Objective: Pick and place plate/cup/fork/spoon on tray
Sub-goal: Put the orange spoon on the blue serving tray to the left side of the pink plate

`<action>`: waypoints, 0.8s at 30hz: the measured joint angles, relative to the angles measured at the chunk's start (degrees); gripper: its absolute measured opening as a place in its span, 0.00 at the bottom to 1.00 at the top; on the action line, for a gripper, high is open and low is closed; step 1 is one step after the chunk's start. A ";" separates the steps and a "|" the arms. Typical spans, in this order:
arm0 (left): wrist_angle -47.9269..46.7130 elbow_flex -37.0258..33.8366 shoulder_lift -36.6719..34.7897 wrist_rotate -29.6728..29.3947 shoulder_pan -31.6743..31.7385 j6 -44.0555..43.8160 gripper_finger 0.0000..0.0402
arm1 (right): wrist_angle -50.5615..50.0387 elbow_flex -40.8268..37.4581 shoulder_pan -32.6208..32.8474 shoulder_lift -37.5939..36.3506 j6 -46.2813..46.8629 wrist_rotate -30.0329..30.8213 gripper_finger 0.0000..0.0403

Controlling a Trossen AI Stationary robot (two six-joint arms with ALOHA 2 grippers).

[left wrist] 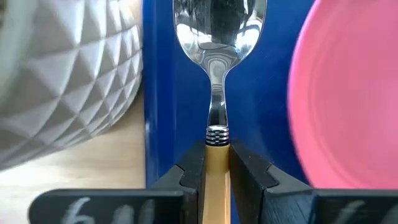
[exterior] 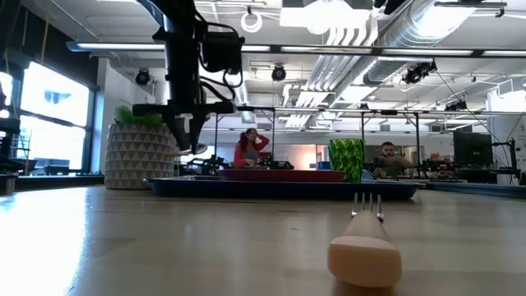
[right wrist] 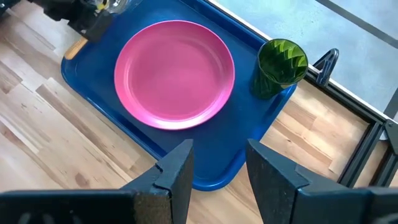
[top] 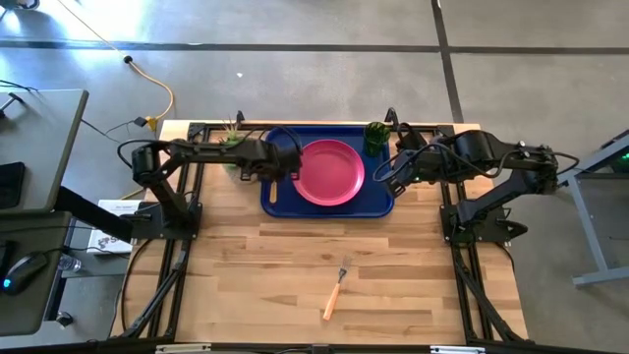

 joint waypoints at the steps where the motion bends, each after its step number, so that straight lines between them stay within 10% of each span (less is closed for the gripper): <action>1: 0.87 0.00 0.00 0.41 0.39 0.64 0.10 | 0.00 -0.01 0.00 0.00 -0.11 0.00 0.34; 24: 1.70 0.21 4.17 2.16 2.44 3.41 0.10 | 0.00 -0.02 0.00 0.00 -0.91 -0.07 0.34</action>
